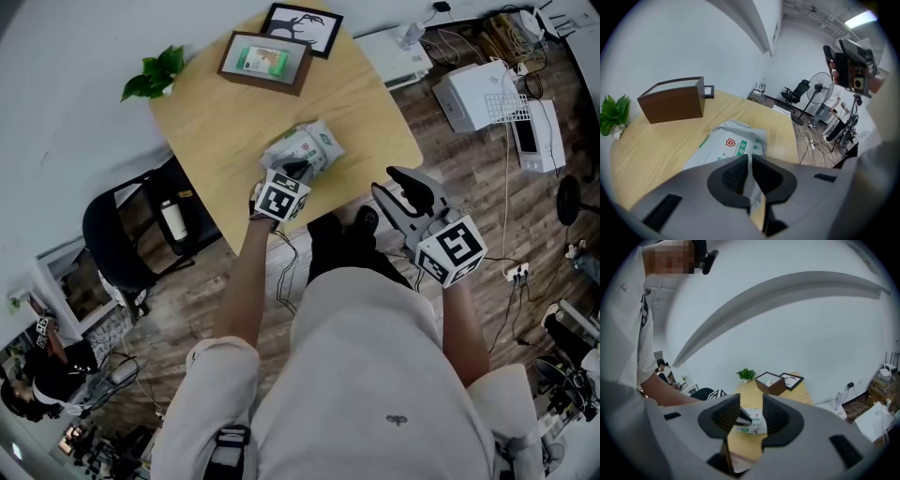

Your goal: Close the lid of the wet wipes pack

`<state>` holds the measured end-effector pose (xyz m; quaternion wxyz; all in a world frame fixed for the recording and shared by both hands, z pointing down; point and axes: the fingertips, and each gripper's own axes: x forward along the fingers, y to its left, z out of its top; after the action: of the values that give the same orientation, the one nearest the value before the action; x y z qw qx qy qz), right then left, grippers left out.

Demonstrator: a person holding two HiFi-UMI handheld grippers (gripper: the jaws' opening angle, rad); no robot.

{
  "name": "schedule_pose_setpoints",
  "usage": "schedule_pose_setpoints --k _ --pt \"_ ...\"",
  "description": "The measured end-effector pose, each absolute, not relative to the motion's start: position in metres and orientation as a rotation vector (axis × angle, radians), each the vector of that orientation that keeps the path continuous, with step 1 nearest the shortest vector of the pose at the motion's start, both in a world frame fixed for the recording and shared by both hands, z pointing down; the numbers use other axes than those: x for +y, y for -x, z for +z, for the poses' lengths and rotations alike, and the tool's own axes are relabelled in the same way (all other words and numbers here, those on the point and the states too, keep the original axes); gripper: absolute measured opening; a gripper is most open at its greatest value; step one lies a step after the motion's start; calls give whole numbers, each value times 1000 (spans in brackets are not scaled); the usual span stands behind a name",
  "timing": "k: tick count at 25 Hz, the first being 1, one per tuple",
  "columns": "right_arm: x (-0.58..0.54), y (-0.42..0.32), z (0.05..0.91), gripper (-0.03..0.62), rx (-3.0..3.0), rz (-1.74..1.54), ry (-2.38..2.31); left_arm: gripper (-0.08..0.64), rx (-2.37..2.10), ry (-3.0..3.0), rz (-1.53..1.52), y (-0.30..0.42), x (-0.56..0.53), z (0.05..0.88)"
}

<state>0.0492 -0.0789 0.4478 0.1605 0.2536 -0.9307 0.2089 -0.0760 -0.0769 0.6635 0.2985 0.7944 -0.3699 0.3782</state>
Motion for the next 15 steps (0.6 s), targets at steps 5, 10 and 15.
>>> schedule_pose_setpoints --k 5,10,15 --pt "-80 -47 449 147 -2661 596 -722 24 -992 -2106 1015 78 -77 665" --pt "-83 -46 448 147 -2654 599 -722 19 -1000 -2121 1042 78 -80 665" --pt "-83 -47 447 147 -2668 593 -724 20 -1006 -2108 1053 79 -78 668"
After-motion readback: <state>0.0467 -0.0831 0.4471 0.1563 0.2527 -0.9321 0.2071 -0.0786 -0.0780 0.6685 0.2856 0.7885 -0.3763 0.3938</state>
